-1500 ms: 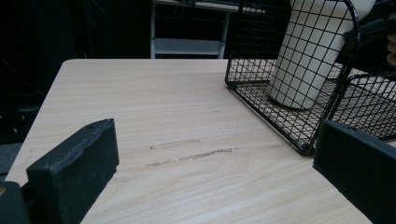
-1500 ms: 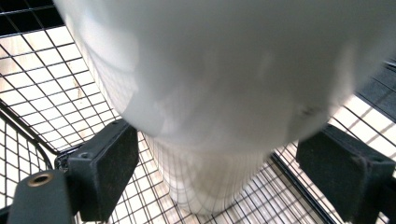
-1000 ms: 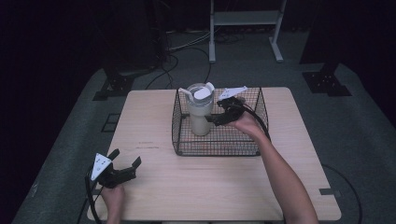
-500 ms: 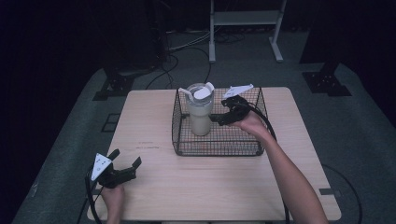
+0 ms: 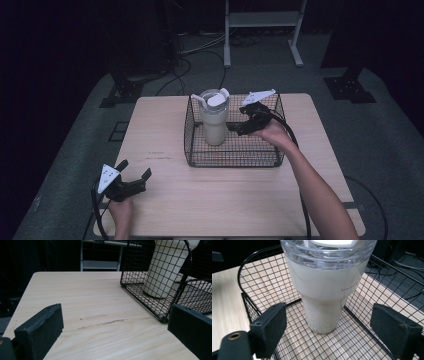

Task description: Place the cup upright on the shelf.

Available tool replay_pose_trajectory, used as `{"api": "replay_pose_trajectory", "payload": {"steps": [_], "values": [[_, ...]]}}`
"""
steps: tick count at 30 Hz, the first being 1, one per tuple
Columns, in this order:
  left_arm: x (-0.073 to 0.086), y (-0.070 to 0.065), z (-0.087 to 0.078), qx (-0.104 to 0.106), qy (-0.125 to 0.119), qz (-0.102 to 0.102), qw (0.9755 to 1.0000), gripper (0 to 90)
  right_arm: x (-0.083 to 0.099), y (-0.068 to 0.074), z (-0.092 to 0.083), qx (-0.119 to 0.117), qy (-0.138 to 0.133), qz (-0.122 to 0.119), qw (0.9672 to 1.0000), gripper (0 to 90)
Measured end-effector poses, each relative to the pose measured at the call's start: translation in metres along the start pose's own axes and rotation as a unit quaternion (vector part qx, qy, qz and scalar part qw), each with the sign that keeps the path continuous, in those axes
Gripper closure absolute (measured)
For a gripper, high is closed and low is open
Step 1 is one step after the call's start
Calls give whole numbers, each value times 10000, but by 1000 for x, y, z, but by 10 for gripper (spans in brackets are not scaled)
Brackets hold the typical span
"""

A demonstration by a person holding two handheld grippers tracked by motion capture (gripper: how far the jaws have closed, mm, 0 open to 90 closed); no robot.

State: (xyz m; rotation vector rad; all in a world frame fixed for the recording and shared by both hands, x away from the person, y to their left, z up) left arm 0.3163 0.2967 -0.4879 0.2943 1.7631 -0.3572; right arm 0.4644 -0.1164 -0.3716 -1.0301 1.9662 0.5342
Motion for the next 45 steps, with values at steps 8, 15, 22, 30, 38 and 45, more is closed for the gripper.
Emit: {"api": "replay_pose_trajectory", "payload": {"steps": [8, 15, 22, 30, 38, 45], "values": [[0, 0, 0, -1, 4, 14, 10000, 0, -1, 4, -11, 2, -8, -69, 10000, 132], [0, 0, 0, 0, 4, 11, 10000, 0, -2, 7, -22, 0, -42, -101, 9999, 133], [0, 0, 0, -1, 3, 23, 10000, 0, 0, 10, -30, -7, -11, -122, 9999, 133], [0, 0, 0, 4, -2, 23, 10000, 0, 5, 14, -37, -32, 13, -190, 9998, 134], [0, 0, 1, 1, -16, 1, 10000, 0, 10, 18, -45, -59, 4, -219, 9997, 135], [0, -1, 1, 2, -13, -1, 10000, 0, 17, 21, -52, -85, -5, -196, 9998, 134]]}}
Point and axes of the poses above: each handheld gripper's, and its own axes: z roughly forward along the jaws, x roughly out of its underside, y roughly to its left, the point moved 3 cm from there along z, roughly forward along the jaws, and after that the axes turned 1 degree about -x, right-handed, at the moved point
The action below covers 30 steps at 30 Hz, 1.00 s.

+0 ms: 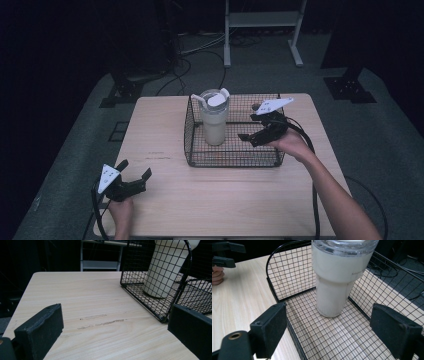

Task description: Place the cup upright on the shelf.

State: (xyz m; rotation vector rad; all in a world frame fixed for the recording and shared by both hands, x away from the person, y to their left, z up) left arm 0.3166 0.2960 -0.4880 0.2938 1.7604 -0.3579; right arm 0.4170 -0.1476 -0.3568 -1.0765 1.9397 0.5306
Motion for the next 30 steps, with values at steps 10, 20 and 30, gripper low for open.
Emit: {"api": "replay_pose_trajectory", "payload": {"steps": [10, 20, 30], "values": [[0, 0, 0, -2, 18, 39, 10000, 0, 12, 2, -9, -19, -26, 58, 10000, 135], [0, 0, 0, -3, 10, 17, 10000, 0, 25, 3, -14, -17, -20, 150, 9999, 135], [0, 0, 0, -7, 23, 33, 10000, 0, 44, 6, -22, -41, -77, 276, 9996, 136]]}}
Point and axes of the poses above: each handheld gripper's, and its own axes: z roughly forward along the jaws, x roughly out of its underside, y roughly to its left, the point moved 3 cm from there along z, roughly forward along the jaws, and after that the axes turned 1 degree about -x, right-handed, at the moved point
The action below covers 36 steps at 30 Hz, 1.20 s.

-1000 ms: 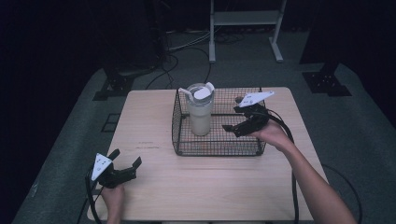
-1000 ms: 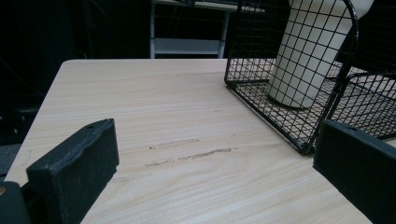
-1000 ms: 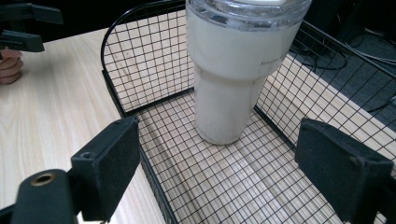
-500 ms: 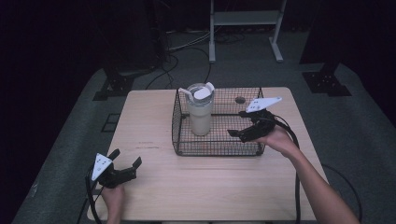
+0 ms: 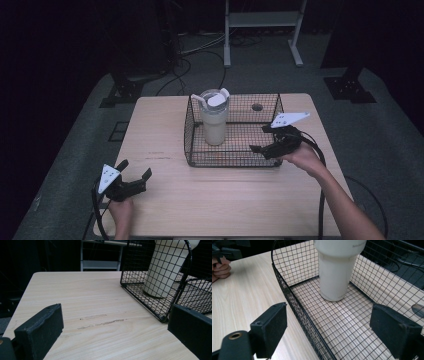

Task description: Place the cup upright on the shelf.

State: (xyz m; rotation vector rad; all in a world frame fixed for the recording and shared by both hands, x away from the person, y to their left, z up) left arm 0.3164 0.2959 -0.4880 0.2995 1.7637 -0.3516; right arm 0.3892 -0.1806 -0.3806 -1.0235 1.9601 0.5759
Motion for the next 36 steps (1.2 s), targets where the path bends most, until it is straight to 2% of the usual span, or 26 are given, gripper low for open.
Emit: {"api": "replay_pose_trajectory", "payload": {"steps": [14, 26, 36], "values": [[0, 0, 0, -4, -1, -12, 10000, 0, 22, 9, -11, -85, -69, 101, 9999, 136], [0, 0, 0, -8, 9, -1, 10000, 0, 40, 14, -21, -70, -132, 206, 9997, 139], [0, 0, 0, -12, 4, -1, 10000, 0, 58, 19, -25, -89, -89, 280, 9995, 139]]}}
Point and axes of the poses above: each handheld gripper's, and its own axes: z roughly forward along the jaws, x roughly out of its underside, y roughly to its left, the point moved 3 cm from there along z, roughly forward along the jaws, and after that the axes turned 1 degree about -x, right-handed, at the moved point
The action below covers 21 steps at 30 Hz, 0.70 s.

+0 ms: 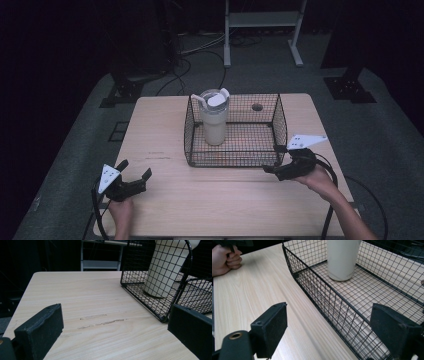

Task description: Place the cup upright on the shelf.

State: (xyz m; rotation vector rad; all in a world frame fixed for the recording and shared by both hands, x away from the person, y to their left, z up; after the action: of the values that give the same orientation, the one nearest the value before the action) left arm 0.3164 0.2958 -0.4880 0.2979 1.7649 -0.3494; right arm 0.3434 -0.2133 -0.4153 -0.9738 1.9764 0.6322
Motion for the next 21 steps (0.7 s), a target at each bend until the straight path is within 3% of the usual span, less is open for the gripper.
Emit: {"api": "replay_pose_trajectory", "payload": {"steps": [21], "values": [[0, 0, 0, -7, 7, -18, 10000, 0, 38, 5, -9, 73, 44, 253, 9996, 139]]}}
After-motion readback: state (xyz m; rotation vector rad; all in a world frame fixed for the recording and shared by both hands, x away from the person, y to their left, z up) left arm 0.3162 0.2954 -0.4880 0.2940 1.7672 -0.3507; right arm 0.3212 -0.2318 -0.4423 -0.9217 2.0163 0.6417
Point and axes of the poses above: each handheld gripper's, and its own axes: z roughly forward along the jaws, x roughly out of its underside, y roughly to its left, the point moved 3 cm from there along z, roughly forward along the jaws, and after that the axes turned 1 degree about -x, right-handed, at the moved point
